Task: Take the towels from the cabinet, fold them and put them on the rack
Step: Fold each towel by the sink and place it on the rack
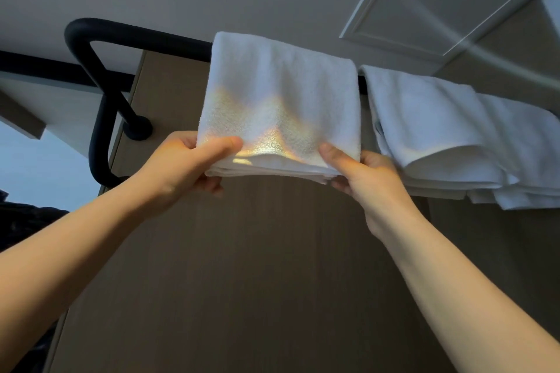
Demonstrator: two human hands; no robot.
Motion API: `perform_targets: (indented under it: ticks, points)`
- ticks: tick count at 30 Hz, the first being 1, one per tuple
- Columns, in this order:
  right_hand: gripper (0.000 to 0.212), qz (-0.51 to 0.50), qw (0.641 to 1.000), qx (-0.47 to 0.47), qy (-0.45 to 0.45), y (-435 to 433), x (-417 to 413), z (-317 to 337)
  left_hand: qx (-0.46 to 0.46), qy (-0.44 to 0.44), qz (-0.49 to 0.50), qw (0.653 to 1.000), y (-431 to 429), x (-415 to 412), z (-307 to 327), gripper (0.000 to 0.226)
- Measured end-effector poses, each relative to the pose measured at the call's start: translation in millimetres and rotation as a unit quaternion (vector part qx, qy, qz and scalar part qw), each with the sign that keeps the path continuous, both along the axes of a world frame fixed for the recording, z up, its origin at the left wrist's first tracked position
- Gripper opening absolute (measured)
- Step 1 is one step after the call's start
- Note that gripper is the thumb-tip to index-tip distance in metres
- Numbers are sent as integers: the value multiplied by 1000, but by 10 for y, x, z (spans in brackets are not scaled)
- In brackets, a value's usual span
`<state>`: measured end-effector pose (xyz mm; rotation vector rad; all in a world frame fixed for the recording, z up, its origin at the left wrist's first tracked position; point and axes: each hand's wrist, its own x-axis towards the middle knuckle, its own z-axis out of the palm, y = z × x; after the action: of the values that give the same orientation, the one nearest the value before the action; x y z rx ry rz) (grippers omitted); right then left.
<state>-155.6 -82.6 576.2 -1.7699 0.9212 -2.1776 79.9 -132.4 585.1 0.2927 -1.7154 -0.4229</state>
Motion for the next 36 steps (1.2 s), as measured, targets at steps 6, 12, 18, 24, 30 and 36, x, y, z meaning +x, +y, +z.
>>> perform_targets:
  ticks: [6,12,18,24,30,36]
  points:
    - [50,184,983,16,26,-72,-70,53,39,23,-52,998,0,1,21,44]
    - [40,293,954,64,1,-156,-160,86,46,25,-81,995,-55,2,2,40]
    - [32,96,995,-19,30,-108,-183,-9,-45,37,70,996,-151,27,-91,37]
    - [17,-35,990,-134,29,-88,-167,-66,10,69,-9,998,-223,-54,-196,27]
    - [4,-69,987,-136,-49,-128,-340,-91,5,83,-4,996,-205,-307,-220,27]
    - [24,-15,985,-129,-116,-220,-209,-115,35,173,-20,984,-240,-322,-228,48]
